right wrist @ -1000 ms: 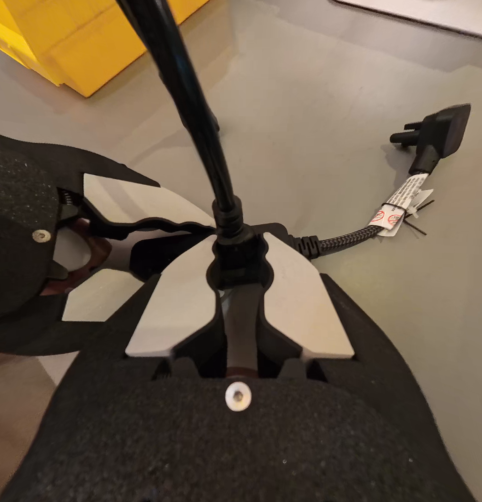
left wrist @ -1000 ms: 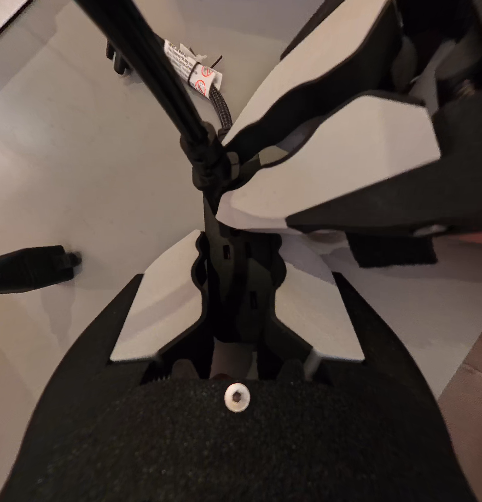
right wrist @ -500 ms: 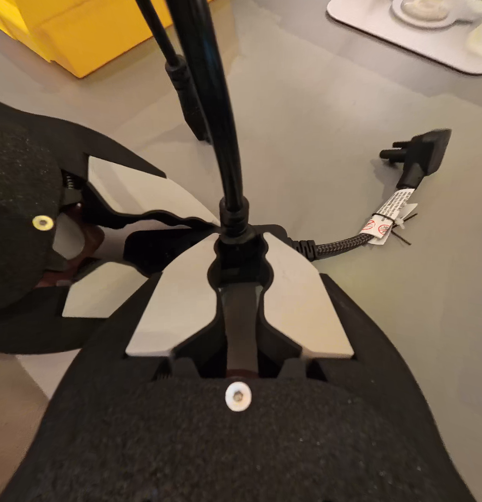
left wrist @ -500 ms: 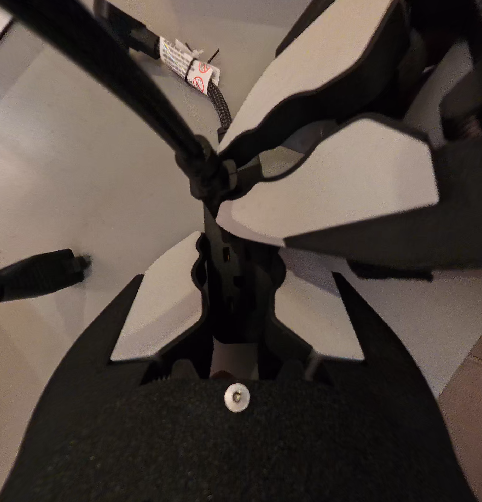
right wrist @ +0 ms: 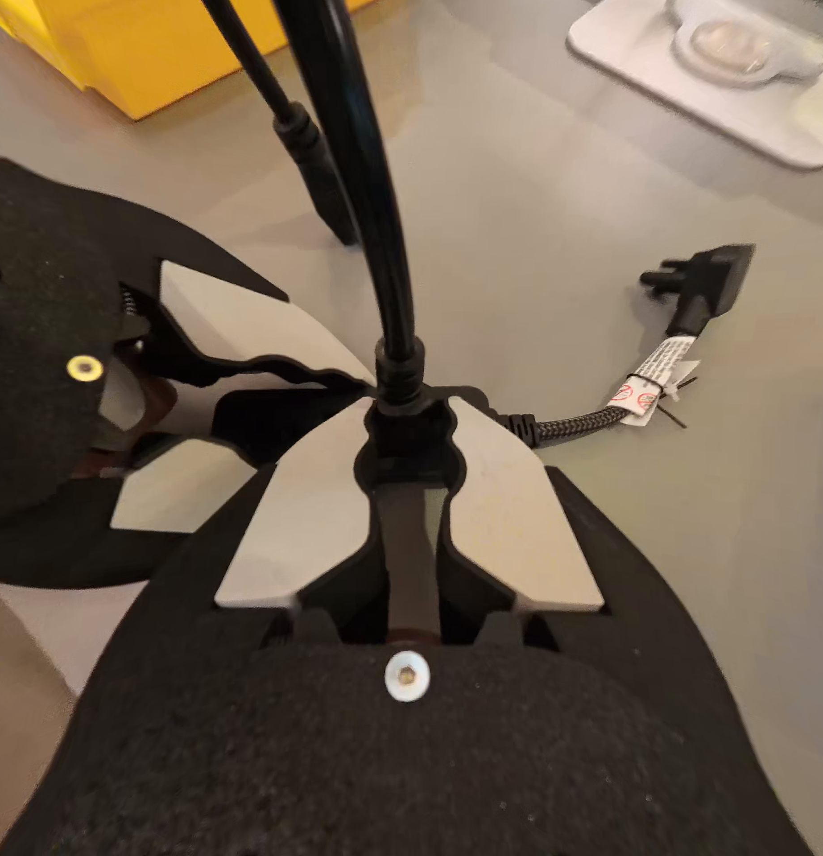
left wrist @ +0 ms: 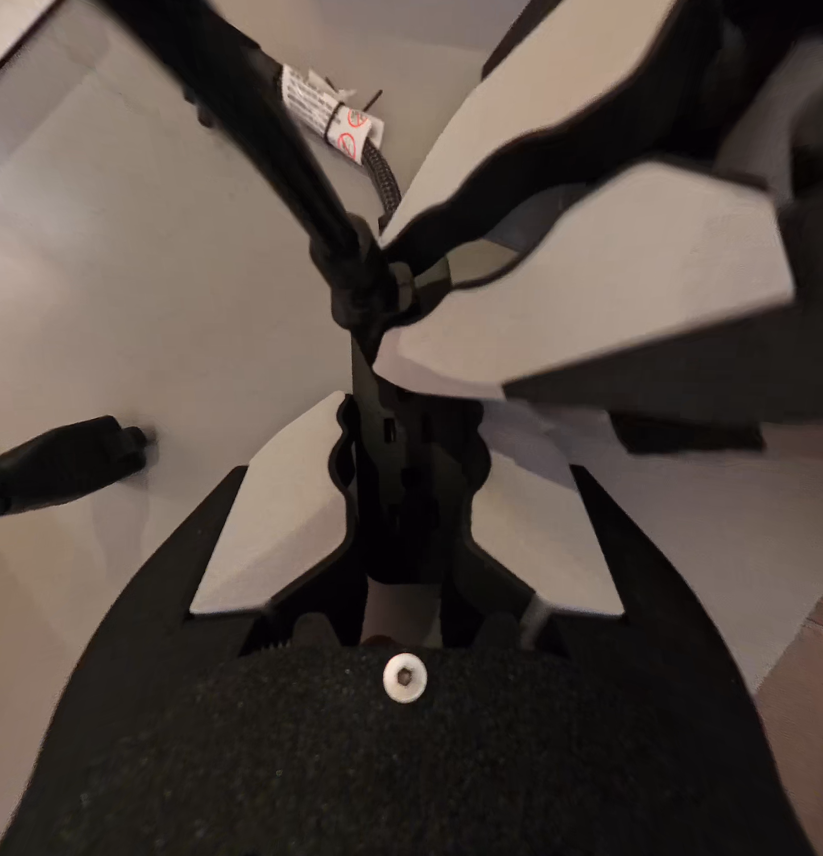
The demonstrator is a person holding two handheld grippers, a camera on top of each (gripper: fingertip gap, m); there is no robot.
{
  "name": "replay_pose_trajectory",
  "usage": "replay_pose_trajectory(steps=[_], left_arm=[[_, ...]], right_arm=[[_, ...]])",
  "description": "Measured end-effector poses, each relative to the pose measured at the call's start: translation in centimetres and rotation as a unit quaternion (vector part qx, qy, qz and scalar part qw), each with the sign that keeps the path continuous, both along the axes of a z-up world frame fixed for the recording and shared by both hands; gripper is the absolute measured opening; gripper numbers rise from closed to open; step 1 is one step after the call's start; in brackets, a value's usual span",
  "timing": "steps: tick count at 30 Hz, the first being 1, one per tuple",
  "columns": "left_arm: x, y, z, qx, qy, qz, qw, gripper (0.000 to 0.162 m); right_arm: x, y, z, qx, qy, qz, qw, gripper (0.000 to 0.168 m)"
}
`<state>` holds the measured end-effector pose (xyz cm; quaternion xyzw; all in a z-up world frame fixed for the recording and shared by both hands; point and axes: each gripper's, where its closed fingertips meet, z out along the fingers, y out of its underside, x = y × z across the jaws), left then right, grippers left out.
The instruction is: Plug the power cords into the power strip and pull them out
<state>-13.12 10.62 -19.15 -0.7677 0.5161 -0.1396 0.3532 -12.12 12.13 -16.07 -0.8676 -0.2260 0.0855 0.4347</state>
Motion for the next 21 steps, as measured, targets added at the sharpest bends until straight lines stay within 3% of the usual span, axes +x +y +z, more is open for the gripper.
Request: replay_pose_trajectory(steps=[3,7,8,10,11,13,16,21], left_arm=[[0.1,-0.1,0.2,0.007,-0.008,-0.003,1.0,0.048],[0.3,0.0,0.0,0.009,-0.003,-0.002,1.0,0.047],[0.3,0.1,-0.1,0.002,0.004,0.001,1.0,0.047],[0.3,0.3,0.1,0.01,0.003,0.002,1.0,0.046],[0.1,0.2,0.1,0.007,0.003,0.003,1.0,0.046],[-0.1,0.1,-0.1,-0.001,-0.002,0.007,1.0,0.047],[-0.1,0.2,0.0,0.0,-0.005,0.007,1.0,0.047],[0.1,0.3,-0.1,-0.003,-0.006,0.009,1.0,0.047]], right_arm=[[0.2,-0.2,-0.1,-0.068,0.149,0.009,0.986,0.026],[0.0,-0.1,0.2,-0.099,0.221,-0.008,0.97,0.029],[0.2,0.1,0.2,-0.073,0.162,-0.006,0.984,0.026],[0.2,0.3,0.7,0.022,-0.057,0.006,0.998,0.02],[0.1,0.3,0.9,0.028,-0.05,0.005,0.998,0.021],[0.0,0.4,0.4,-0.021,0.054,0.008,0.998,0.022],[-0.3,0.2,1.0,-0.112,0.252,0.011,0.961,0.028],[-0.2,0.2,1.2,-0.121,0.284,0.014,0.951,0.028]])
